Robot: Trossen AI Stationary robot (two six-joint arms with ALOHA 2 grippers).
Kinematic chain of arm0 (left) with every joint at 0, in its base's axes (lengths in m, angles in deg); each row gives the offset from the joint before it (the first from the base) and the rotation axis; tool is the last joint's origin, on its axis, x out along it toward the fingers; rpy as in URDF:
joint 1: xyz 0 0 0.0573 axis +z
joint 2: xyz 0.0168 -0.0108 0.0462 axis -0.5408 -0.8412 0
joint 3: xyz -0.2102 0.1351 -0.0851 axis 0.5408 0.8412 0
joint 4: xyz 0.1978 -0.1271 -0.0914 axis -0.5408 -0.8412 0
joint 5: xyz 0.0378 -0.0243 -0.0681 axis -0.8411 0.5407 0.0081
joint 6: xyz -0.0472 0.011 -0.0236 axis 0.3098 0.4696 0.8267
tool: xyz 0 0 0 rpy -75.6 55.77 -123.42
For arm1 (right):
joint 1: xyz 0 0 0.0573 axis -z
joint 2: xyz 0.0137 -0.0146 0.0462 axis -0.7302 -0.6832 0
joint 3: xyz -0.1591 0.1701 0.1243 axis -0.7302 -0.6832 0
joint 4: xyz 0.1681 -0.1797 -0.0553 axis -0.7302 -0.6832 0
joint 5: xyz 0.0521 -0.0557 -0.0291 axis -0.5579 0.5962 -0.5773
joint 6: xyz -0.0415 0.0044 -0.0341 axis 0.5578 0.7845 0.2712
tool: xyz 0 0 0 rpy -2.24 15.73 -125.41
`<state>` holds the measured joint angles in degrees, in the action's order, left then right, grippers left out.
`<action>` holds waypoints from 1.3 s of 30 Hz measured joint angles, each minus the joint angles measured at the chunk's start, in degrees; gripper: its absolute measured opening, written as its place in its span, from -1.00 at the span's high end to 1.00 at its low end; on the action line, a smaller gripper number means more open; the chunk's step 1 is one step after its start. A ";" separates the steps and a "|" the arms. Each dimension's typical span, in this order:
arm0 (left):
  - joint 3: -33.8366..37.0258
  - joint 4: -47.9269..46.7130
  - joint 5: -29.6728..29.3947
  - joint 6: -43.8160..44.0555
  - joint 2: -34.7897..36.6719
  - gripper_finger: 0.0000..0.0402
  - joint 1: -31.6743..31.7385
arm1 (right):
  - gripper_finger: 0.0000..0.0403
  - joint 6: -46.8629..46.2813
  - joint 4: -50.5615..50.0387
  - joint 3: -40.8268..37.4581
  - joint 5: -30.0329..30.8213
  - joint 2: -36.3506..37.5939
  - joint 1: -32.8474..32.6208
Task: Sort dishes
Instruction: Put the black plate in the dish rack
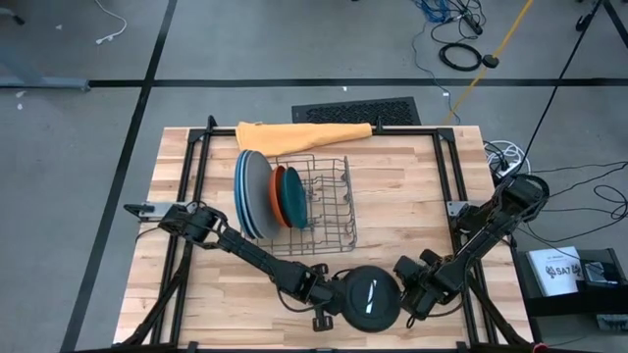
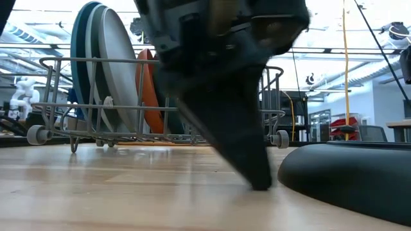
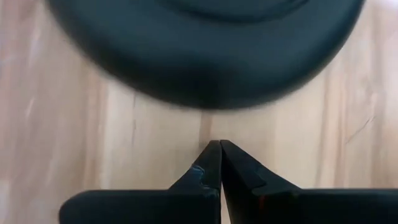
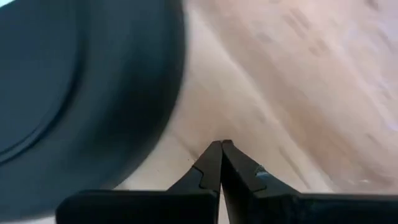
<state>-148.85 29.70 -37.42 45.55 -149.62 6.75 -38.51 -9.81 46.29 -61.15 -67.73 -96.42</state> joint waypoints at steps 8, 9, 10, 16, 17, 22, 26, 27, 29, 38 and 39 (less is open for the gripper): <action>0.06 8.14 2.34 -2.39 -0.94 0.97 1.20 | 1.00 8.66 5.93 2.96 -3.20 -0.37 1.19; 0.08 8.33 2.42 -2.40 -0.96 0.97 1.33 | 1.00 9.04 5.96 2.96 -3.15 -0.37 1.44; 0.08 8.42 2.50 -2.41 -0.96 0.97 1.37 | 1.00 9.13 5.89 2.96 -2.86 -0.35 1.56; -0.09 9.08 1.36 -3.81 -1.04 0.97 1.51 | 1.00 9.20 4.58 2.96 0.85 -0.33 1.73; -0.28 8.98 1.23 -3.94 -1.08 0.97 1.60 | 1.00 9.14 4.23 2.96 1.73 -0.33 1.77; -1.57 8.02 1.18 -5.07 -1.17 0.97 1.93 | 1.00 7.67 0.81 2.86 6.60 -0.33 1.80; -2.28 7.28 0.57 -5.77 -0.96 0.97 2.03 | 1.00 7.48 -1.17 3.34 8.04 -0.33 1.86; -2.54 7.22 0.50 -5.77 -0.96 0.97 2.05 | 1.00 7.59 -1.94 3.76 8.01 -0.33 1.86; -2.92 6.57 -0.26 -5.77 -0.90 0.97 2.07 | 1.00 7.81 -3.34 4.41 8.04 -0.33 1.86; -3.83 6.67 -2.81 -5.81 -0.27 0.97 2.24 | 1.00 7.81 -9.20 8.78 9.71 -0.18 1.83; -4.11 7.43 -3.57 -5.81 -0.05 0.97 2.53 | 1.00 7.92 -9.11 9.63 10.19 -0.14 1.88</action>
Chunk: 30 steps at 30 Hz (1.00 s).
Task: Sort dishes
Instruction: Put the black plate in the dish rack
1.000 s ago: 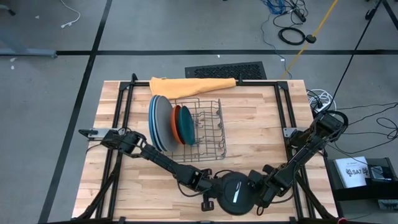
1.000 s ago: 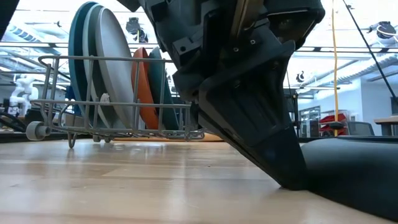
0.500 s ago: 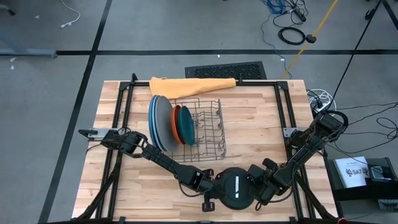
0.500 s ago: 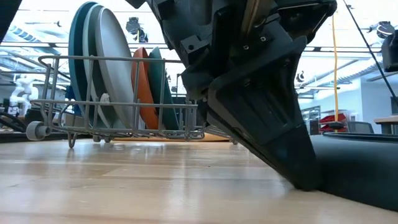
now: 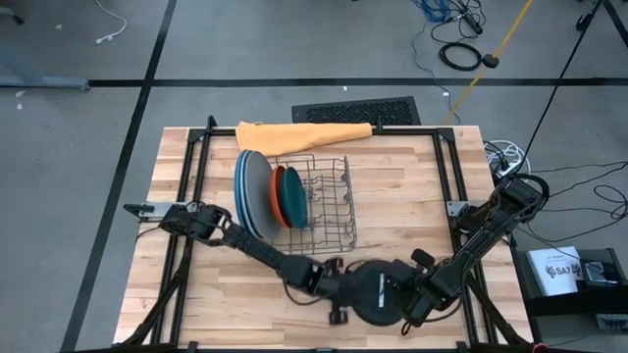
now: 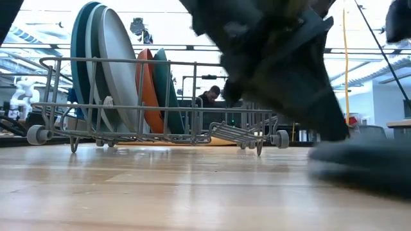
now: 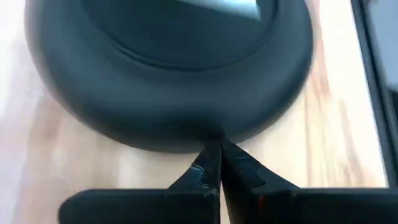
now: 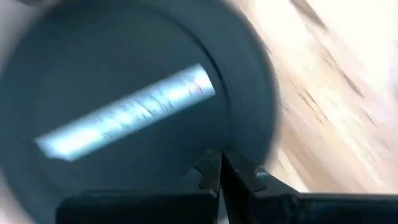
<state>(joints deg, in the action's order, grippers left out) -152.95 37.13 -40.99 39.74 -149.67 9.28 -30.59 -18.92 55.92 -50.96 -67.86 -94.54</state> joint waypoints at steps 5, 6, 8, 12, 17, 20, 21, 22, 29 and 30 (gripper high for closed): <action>-0.14 0.78 -3.71 -1.34 1.96 0.97 0.54 | 1.00 1.05 0.49 1.00 1.50 0.13 0.17; -0.11 0.82 -3.59 -1.71 2.21 0.97 0.61 | 1.00 1.29 0.62 1.27 1.62 0.13 0.23; -0.06 1.21 -3.26 -2.54 2.40 0.97 0.48 | 1.00 1.38 0.55 1.39 1.56 0.13 0.38; -0.32 -1.91 0.92 -2.78 2.43 0.97 1.07 | 1.00 0.73 -0.60 1.33 -0.29 0.09 0.43; -0.30 -10.01 2.89 -2.80 2.43 0.97 0.27 | 1.00 -4.74 -5.80 1.24 -6.92 0.09 -0.87; 0.02 -10.25 2.85 -3.03 1.93 0.97 0.17 | 1.00 -8.82 -6.51 1.16 -12.09 0.07 -2.25; 0.13 -10.55 2.86 -3.61 1.65 0.97 0.19 | 1.00 -9.82 -6.07 1.16 -14.14 0.01 -2.69; 0.16 -10.34 2.84 -3.94 0.94 0.97 0.22 | 1.00 -10.49 -5.28 1.13 -15.82 -0.22 -3.08; 0.18 -6.73 0.45 -5.37 -1.04 0.97 0.91 | 1.00 -10.88 2.79 1.36 -20.94 -6.24 -4.60; 0.21 -6.36 0.55 -5.43 -1.11 0.97 1.08 | 1.00 -10.90 3.05 1.42 -21.30 -7.11 -4.54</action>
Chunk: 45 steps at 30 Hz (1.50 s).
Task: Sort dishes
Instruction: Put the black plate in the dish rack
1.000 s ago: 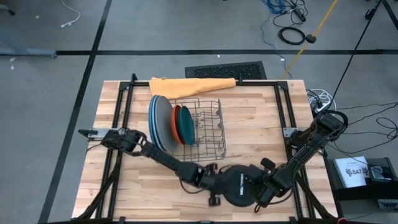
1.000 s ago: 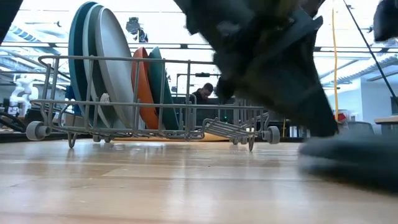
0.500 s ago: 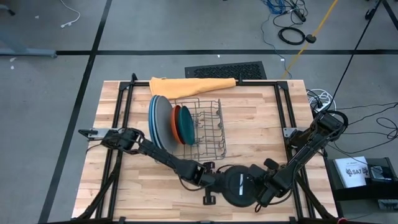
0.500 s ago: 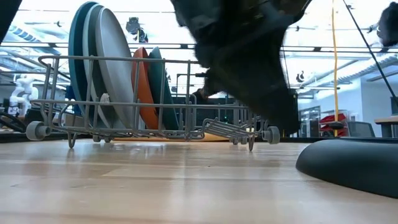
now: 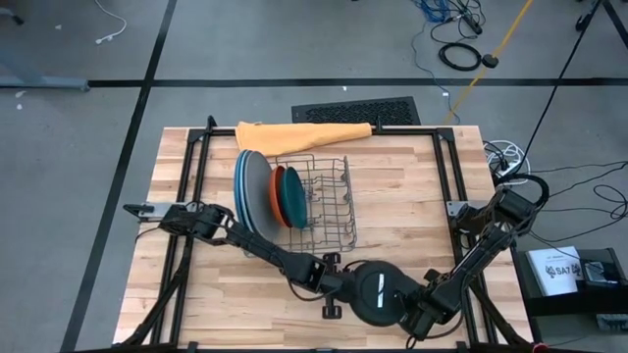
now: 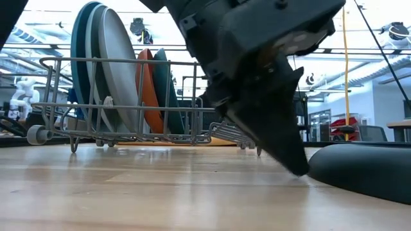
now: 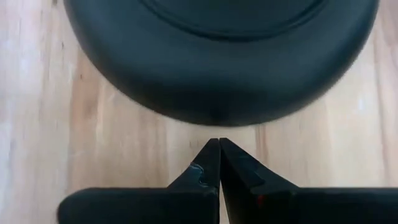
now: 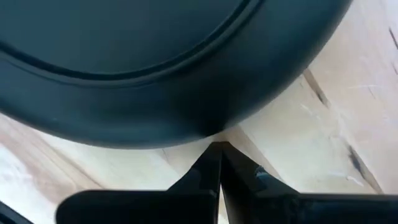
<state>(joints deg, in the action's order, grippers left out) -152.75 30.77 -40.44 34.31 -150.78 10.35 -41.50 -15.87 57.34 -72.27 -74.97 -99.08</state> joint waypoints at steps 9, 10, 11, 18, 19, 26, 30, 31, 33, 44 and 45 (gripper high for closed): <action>0.15 6.07 1.78 -4.53 -0.06 0.97 0.62 | 1.00 3.10 0.32 0.59 6.73 -1.69 0.76; 0.16 6.40 1.97 -4.80 -0.07 0.97 0.51 | 1.00 3.47 -0.72 1.17 7.58 -1.65 0.69; 0.16 6.62 2.16 -4.94 -0.07 0.97 0.45 | 1.00 3.70 -2.03 2.02 8.32 -1.66 0.53; -0.17 6.75 3.07 -5.95 -0.07 0.97 0.22 | 1.00 5.95 -7.35 4.11 13.96 -2.16 0.33; -0.21 6.83 3.14 -5.98 -0.07 0.97 0.19 | 1.00 5.89 -6.97 4.23 13.99 -2.09 0.26; -0.72 9.67 0.76 -6.14 0.65 0.97 0.76 | 1.00 6.41 -4.00 5.28 18.52 -1.82 0.63; -0.68 10.01 0.72 -6.35 0.70 0.97 0.98 | 1.00 8.02 -6.46 7.36 19.76 -1.74 0.57; -0.70 9.99 1.01 -6.35 0.70 0.97 1.01 | 1.00 8.55 -6.98 8.40 19.70 -1.72 0.56; -0.87 9.25 1.50 -6.37 0.70 0.97 0.95 | 1.00 8.96 -8.26 9.47 19.42 -1.45 0.85; -0.94 -4.73 0.90 -5.66 10.94 0.97 -0.68 | 1.00 9.66 -7.73 10.01 20.51 -1.52 0.86; -0.94 -7.55 -0.06 -4.78 12.42 0.97 -1.49 | 1.00 10.31 -6.67 9.99 21.12 -1.52 0.78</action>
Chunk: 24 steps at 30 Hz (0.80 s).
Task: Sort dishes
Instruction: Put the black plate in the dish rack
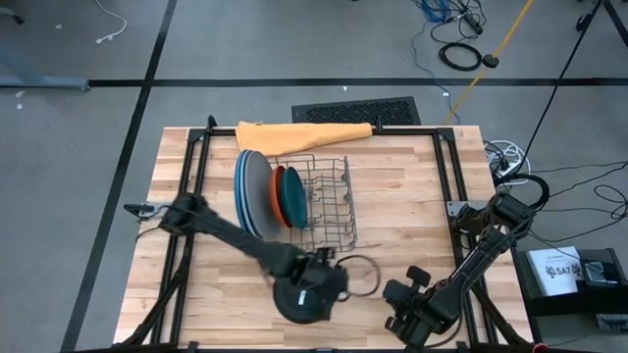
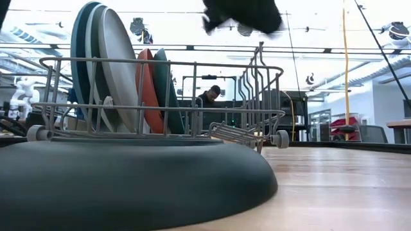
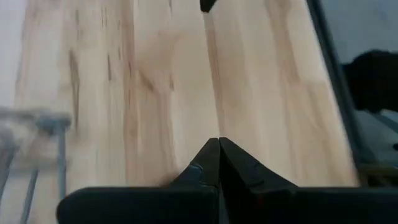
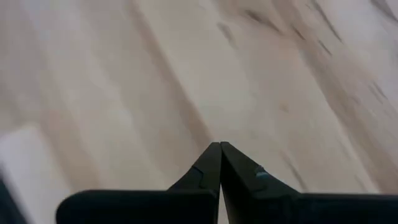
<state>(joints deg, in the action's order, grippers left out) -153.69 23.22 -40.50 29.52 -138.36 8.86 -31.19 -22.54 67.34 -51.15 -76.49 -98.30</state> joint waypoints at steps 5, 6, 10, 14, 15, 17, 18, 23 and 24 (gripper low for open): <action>0.00 -8.11 -5.32 7.91 5.70 0.97 -5.48 | 1.00 6.91 10.30 -0.01 7.85 0.00 0.09; 0.00 -8.56 -6.62 9.32 6.19 0.97 -6.72 | 1.00 9.03 12.70 -0.01 9.69 0.00 0.29; 0.01 -9.65 -12.68 13.37 6.26 0.97 -11.82 | 1.00 19.47 20.42 0.02 15.49 -0.62 0.94; 2.31 -10.23 -21.37 20.87 5.81 0.97 -16.98 | 1.00 28.52 24.53 0.02 16.78 -2.62 2.36; 3.60 -9.88 -24.02 23.35 5.74 0.97 -18.13 | 1.00 30.10 25.33 0.01 16.71 -3.52 2.88; 6.80 -9.24 -30.27 29.16 5.70 0.97 -20.48 | 1.00 33.11 27.66 -0.01 16.54 -5.48 3.52; 8.95 -7.89 -33.55 32.34 5.72 0.97 -21.62 | 0.99 34.64 28.83 -0.01 16.53 -6.69 3.86; 20.34 -0.18 -42.13 49.25 5.67 0.96 -26.79 | 0.82 38.88 32.49 -0.04 16.21 -11.64 5.33; 22.27 1.23 -43.06 52.77 5.68 0.94 -27.52 | 0.77 39.17 32.63 -0.05 16.15 -12.16 5.62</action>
<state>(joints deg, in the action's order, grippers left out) -131.41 24.45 -83.56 82.29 -132.68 -18.66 7.98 10.09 67.29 -35.00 -88.65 -92.68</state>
